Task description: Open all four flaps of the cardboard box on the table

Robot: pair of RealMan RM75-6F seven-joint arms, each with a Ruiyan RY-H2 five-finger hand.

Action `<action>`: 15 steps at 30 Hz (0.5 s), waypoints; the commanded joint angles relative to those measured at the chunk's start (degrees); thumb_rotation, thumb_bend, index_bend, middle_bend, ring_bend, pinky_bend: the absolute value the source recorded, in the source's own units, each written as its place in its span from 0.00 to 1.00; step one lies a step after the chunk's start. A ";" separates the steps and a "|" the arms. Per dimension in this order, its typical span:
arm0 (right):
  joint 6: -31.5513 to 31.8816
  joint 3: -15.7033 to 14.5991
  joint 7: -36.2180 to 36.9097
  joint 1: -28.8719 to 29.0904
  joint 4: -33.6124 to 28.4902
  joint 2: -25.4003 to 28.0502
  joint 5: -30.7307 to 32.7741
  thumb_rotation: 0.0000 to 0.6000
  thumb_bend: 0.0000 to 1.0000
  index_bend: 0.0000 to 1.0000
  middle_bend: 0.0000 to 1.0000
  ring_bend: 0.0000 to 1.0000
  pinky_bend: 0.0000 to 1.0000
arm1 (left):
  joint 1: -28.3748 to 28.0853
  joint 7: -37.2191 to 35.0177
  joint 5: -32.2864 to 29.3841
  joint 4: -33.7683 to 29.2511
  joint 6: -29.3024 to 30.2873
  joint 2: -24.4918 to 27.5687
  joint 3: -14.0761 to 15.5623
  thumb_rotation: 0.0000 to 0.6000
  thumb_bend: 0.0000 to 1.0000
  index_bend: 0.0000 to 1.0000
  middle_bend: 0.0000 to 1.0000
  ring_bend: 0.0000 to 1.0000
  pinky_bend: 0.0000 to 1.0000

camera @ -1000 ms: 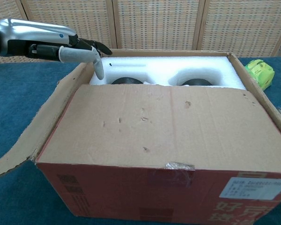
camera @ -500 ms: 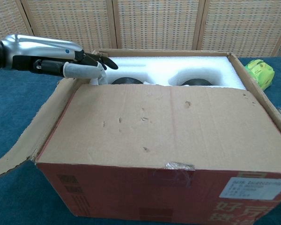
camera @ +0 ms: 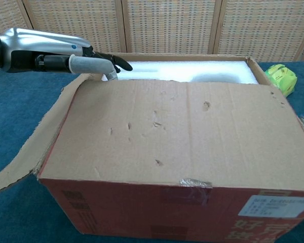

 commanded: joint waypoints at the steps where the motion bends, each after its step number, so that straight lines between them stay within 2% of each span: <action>1: -0.05 0.04 0.07 0.03 0.08 -0.04 0.06 1.00 0.83 0.03 0.08 0.00 0.00 | 0.19 -3.49 0.57 -1.17 0.16 0.99 -0.67 0.10 0.35 0.42 0.02 0.00 0.00; 10: -0.17 0.10 -0.09 0.12 0.06 -0.11 0.06 1.00 0.83 0.03 0.08 0.00 0.00 | 0.67 -14.33 4.08 -2.87 0.62 3.00 -1.57 0.10 0.35 0.42 0.02 0.00 0.00; 15: -0.17 0.14 -0.39 0.19 -0.17 -0.10 0.00 1.00 0.83 0.03 0.08 0.00 0.00 | 0.65 -24.04 7.52 -3.99 0.50 4.56 -1.50 0.10 0.35 0.42 0.02 0.00 0.00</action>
